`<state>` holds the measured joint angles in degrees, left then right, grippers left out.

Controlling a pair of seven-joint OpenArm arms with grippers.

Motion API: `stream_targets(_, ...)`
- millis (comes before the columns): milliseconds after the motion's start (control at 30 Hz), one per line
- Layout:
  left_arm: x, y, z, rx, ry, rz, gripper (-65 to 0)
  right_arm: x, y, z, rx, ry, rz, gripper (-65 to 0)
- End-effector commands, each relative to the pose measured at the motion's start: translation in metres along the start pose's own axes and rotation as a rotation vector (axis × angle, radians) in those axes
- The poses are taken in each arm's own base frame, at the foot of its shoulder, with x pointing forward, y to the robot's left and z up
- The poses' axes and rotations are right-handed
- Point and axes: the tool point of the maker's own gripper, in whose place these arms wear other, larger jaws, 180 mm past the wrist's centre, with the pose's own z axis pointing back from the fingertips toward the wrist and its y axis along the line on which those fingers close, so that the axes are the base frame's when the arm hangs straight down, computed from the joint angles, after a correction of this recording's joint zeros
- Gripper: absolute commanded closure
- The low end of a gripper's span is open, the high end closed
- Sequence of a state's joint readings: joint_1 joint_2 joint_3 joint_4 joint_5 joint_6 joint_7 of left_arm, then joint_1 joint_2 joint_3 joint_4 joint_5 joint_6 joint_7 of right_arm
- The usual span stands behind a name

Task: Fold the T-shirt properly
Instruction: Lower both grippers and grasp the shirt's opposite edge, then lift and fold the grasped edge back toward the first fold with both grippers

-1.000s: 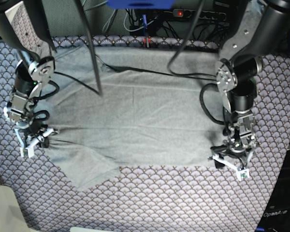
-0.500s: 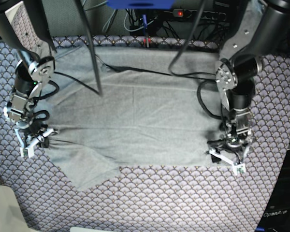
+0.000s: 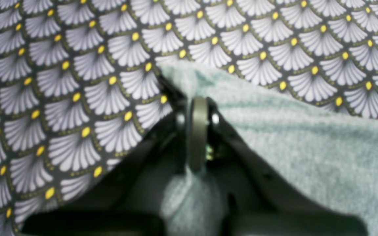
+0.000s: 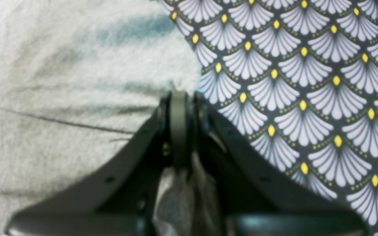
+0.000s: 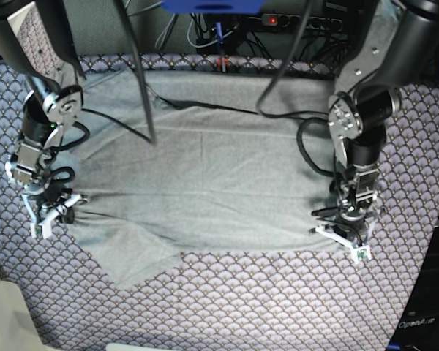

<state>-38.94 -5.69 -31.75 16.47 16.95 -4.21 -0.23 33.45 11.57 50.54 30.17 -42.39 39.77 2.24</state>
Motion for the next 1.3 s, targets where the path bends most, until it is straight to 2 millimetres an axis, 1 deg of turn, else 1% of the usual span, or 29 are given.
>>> stream_targets(0,0.025,-0.006,-0.003,-0.014,-0.019,0.003,0.0,-0.003,-0.006,0.001,-0.008,0.049,0.035,-0.2)
stream_targets(67,0.035,-0.003,-0.003,-0.007,-0.012,0.000,0.0,-0.001,-0.008,0.002,-0.013,0.045,0.038,0.0)
stream_targets(133,0.050,0.002,-0.001,0.006,-0.024,-0.003,0.0,0.011,-0.016,0.006,-0.042,0.019,0.058,0.0)
stream_targets(200,0.058,0.005,0.002,0.015,-0.022,-0.005,0.0,0.019,-0.024,0.012,-0.073,-0.001,0.077,0.0)
stream_targets(233,0.060,0.009,0.004,0.026,-0.018,-0.007,0.0,0.018,-0.023,0.013,-0.079,-0.004,0.082,0.0)
stream_targets(300,0.067,0.018,0.010,0.048,-0.024,-0.011,0.0,0.023,-0.027,0.019,-0.109,-0.025,0.104,0.0)
stream_targets(333,0.067,0.017,0.013,0.051,-0.023,-0.011,0.0,0.027,-0.031,0.024,-0.129,-0.035,0.118,0.0)
stream_targets(400,0.071,0.019,0.023,0.068,-0.039,-0.017,0.0,0.030,-0.032,0.032,-0.162,-0.051,0.142,0.0)
stream_targets(467,0.071,0.022,0.033,0.084,-0.049,-0.020,0.0,0.032,-0.034,0.043,-0.198,-0.068,0.167,0.0)
stream_targets(533,0.067,0.025,0.045,0.102,-0.055,-0.026,0.0,0.027,-0.031,0.055,-0.226,-0.081,0.189,0.0)
stream_targets(600,0.062,0.032,0.058,0.124,-0.064,-0.030,0.0,0.023,-0.032,0.068,-0.259,-0.088,0.216,0.0)
stream_targets(667,0.059,0.035,0.071,0.138,-0.079,-0.032,0.0,0.021,-0.030,0.078,-0.281,-0.095,0.228,0.0)
stream_targets(733,0.053,0.041,0.083,0.156,-0.081,-0.040,0.0,0.025,-0.032,0.088,-0.311,-0.110,0.242,0.0)
stream_targets(833,0.048,0.044,0.100,0.173,-0.085,-0.043,0.0,0.023,-0.035,0.107,-0.355,-0.123,0.256,0.0)
stream_targets(900,0.047,0.051,0.114,0.194,-0.086,-0.050,0.0,0.028,-0.036,0.122,-0.380,-0.162,0.257,0.0)
stream_targets(967,0.038,0.055,0.125,0.205,-0.071,-0.058,0.0,0.031,-0.039,0.138,-0.402,-0.189,0.267,0.0)
stream_targets(1033,0.034,0.049,0.134,0.175,-0.063,-0.086,0.0,0.029,-0.041,0.154,-0.420,-0.205,0.281,0.0)
stream_targets(1067,0.030,0.047,0.138,0.155,-0.053,-0.112,0.0,0.026,-0.040,0.161,-0.425,-0.206,0.290,0.0)
stream_targets(1133,0.023,0.043,0.146,0.123,-0.043,-0.155,0.0,0.013,-0.037,0.167,-0.424,-0.183,0.298,0.0)
stream_targets(1267,0.001,0.044,0.161,0.114,-0.016,-0.186,0.0,-0.016,-0.034,0.183,-0.406,-0.155,0.273,0.0)
